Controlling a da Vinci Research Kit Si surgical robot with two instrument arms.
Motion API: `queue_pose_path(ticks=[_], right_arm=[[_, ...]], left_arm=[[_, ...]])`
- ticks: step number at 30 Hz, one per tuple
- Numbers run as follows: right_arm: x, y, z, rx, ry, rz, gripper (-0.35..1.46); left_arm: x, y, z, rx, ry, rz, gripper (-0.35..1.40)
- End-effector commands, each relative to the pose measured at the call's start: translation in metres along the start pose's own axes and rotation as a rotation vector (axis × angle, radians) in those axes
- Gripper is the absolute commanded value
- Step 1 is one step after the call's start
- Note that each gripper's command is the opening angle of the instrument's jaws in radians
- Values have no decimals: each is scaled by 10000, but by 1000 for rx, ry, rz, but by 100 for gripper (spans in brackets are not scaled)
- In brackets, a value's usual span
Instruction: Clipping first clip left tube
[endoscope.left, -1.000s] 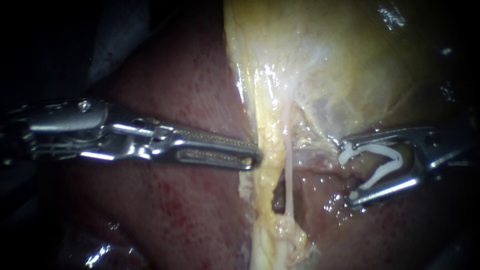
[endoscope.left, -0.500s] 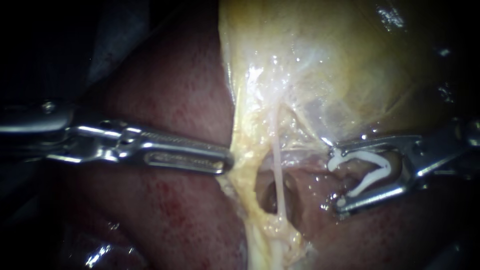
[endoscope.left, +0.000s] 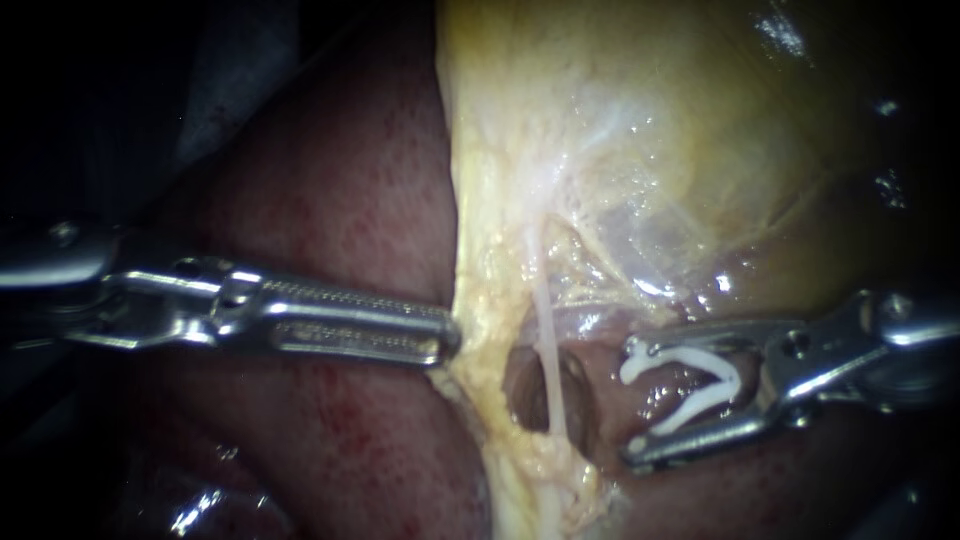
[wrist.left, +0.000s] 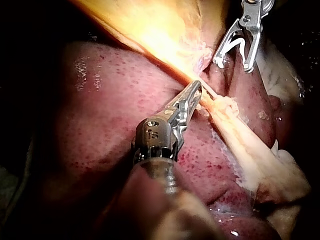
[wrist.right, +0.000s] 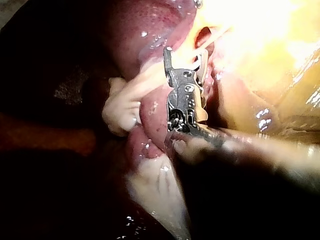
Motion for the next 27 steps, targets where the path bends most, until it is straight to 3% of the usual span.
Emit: queue_pose_path(ticks=[1,8,20,27], right_arm=[[-2,-1,4,1,-2,9,57],[-11,-3,30,10,-12,20,57],[-7,7,50,-1,-9,21,57],[-13,13,59,38,-32,17,56]], left_arm=[[0,-1,0,2,1,1,-11],[0,-2,1,4,2,1,-11],[0,-6,2,6,3,2,-11],[1,-7,3,6,3,2,-11]])
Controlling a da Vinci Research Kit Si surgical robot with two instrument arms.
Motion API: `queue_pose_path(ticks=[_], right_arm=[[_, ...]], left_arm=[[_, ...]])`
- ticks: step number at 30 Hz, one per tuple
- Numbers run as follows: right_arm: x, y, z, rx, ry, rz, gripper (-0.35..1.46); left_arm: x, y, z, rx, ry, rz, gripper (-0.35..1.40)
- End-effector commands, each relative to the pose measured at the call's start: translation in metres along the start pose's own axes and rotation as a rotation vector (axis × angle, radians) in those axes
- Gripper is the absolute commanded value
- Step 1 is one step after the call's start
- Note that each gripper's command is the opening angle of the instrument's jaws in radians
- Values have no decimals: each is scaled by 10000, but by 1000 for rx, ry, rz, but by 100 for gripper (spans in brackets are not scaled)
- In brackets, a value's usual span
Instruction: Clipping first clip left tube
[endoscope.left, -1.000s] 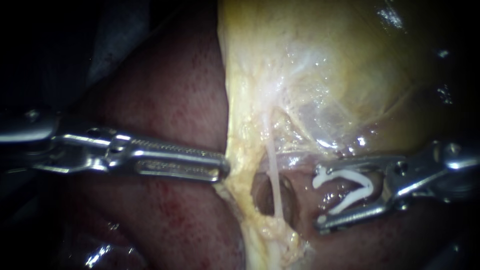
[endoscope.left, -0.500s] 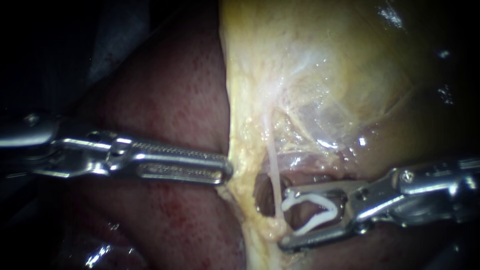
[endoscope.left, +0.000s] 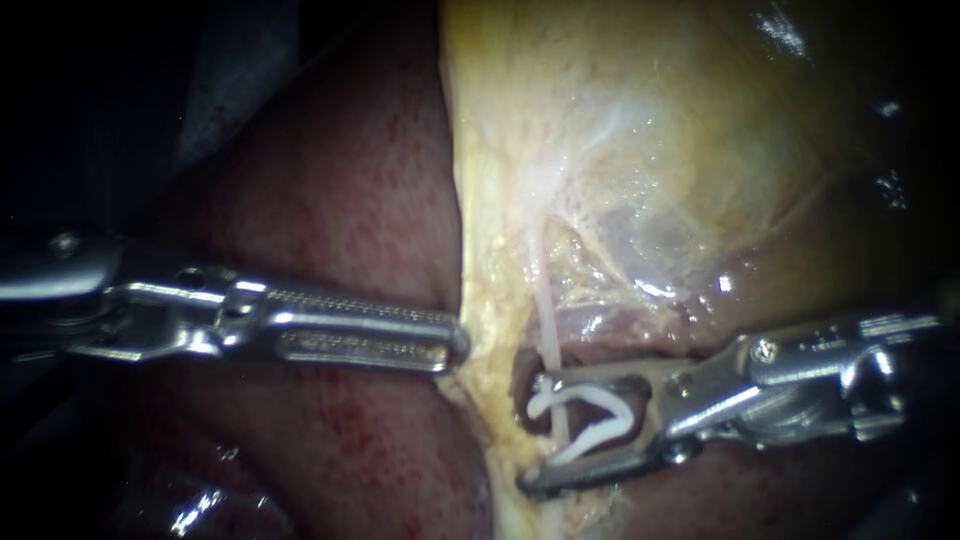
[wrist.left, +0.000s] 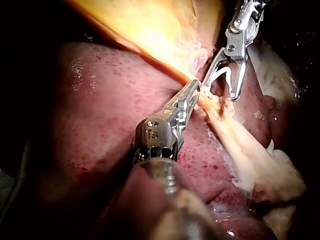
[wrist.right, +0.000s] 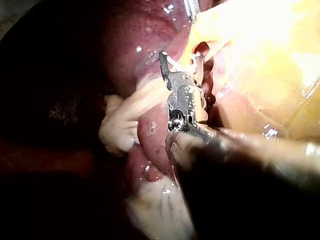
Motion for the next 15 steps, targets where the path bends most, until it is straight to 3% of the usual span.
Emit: queue_pose_path(ticks=[1,15], right_arm=[[0,1,2,-1,0,-1,56],[4,6,23,2,-5,-3,57]], left_arm=[[0,0,0,3,1,0,-11],[1,-2,1,2,1,1,-11]])
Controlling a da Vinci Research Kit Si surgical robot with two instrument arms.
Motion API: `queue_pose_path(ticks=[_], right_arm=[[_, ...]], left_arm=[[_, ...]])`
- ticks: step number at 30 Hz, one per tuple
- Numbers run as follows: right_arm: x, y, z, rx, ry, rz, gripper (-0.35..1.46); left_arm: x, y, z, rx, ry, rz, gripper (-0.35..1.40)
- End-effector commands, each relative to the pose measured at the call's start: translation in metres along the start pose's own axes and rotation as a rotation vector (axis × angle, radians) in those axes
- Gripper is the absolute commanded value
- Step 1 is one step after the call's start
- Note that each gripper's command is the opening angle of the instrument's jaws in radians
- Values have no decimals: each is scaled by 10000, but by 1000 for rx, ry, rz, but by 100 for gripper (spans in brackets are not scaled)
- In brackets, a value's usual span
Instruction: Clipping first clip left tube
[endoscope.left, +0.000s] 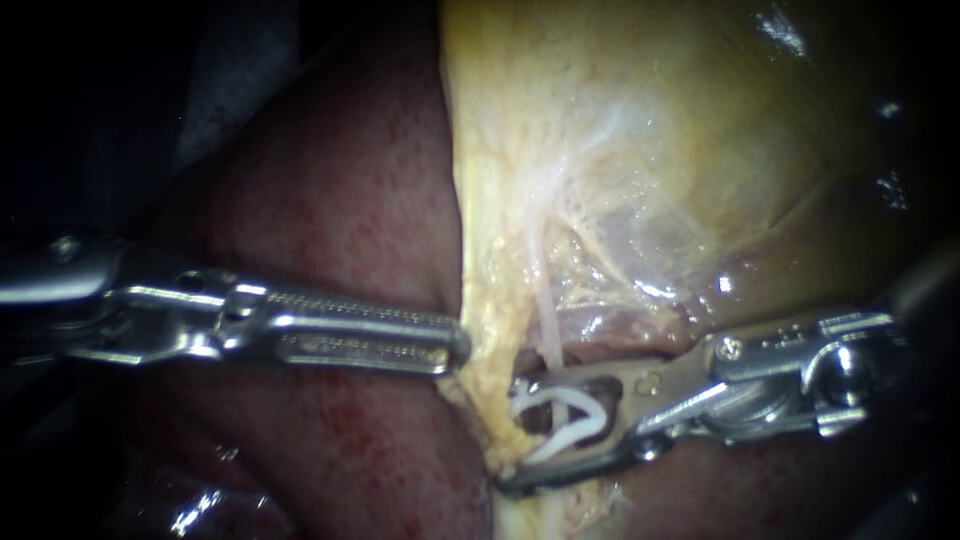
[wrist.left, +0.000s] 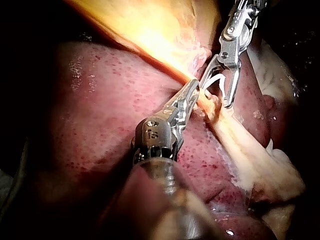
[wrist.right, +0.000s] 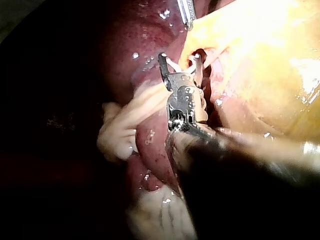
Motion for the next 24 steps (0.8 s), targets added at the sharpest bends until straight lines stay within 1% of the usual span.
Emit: queue_pose_path(ticks=[1,14,24], right_arm=[[0,0,1,0,0,-1,57],[2,3,24,24,-18,-17,56],[4,3,31,52,-35,-28,52]], left_arm=[[0,0,0,0,0,0,-11],[0,0,0,0,0,0,-11],[0,0,1,0,0,0,-11]])
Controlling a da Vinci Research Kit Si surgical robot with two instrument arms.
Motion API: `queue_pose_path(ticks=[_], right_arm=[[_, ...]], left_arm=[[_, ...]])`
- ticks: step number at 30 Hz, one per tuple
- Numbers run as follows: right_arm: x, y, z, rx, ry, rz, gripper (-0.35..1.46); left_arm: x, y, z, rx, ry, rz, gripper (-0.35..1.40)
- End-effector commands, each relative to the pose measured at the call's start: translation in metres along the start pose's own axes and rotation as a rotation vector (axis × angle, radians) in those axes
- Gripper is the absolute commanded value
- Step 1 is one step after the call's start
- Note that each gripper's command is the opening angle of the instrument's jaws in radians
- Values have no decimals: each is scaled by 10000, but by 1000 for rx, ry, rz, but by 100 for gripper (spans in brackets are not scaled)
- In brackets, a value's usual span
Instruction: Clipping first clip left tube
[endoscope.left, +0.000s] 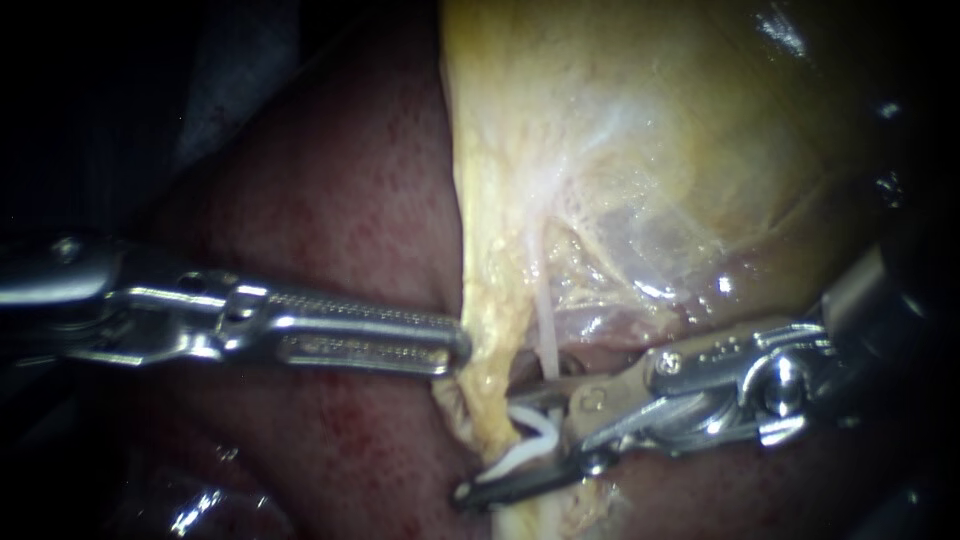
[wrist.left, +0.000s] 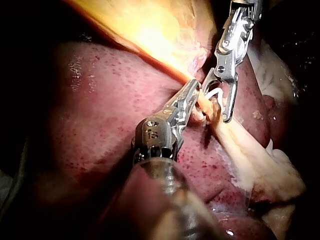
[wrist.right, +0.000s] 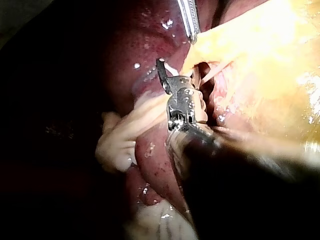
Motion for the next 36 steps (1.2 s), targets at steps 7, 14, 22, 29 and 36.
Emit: queue_pose_path(ticks=[7,14,22,29,36], right_arm=[[3,1,3,14,-9,-6,46],[5,0,5,15,-9,6,41],[8,2,4,16,-8,48,7],[9,12,-1,12,-1,50,-9],[8,13,-2,12,-1,49,-11]], left_arm=[[0,1,0,0,0,0,-11],[0,2,0,0,0,0,-11],[0,2,1,0,0,0,-11],[1,2,1,0,0,0,-11],[1,3,1,0,0,0,-11]])
